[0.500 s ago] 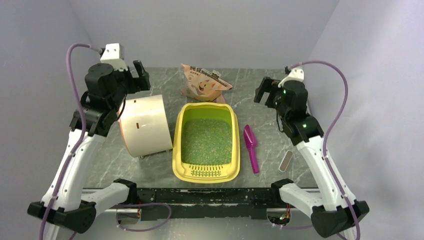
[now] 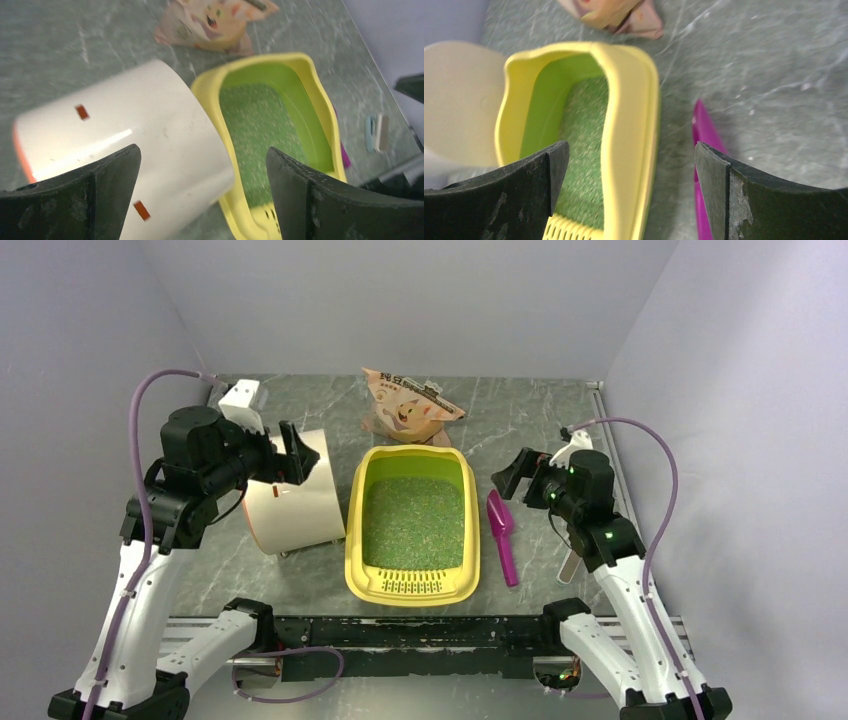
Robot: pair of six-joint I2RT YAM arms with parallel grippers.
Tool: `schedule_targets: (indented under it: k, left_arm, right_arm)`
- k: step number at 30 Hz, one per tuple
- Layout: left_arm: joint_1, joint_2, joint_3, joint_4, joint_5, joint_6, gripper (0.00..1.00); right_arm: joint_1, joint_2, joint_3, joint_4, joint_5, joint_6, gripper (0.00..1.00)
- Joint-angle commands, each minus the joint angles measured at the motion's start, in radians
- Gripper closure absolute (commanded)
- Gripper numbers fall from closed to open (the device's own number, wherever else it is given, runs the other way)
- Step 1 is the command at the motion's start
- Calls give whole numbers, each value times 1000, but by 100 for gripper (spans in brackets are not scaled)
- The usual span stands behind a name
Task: Fill the litter box with clean litter
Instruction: Move the distractor to the center of the board.
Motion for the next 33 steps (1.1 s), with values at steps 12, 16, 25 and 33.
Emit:
schedule_targets:
  k: [12,16,25,33]
  left_arm:
    - [6,-120,-140,-334,263,-26,1]
    - [6,-129,-181,-343,217,-27,1]
    - [7,-61,-239,-259,113,-46,1]
    - [8,41,-271,-41,56,-120,1]
  right_arm:
    - [-19,59,-58,44,-414,-63,0]
    - [-21,82,-64,35,-413,-63,0]
    - [-23,77,-56,36,-395,-66,0]
    - [-22,84,-69,44,-366,-63,0]
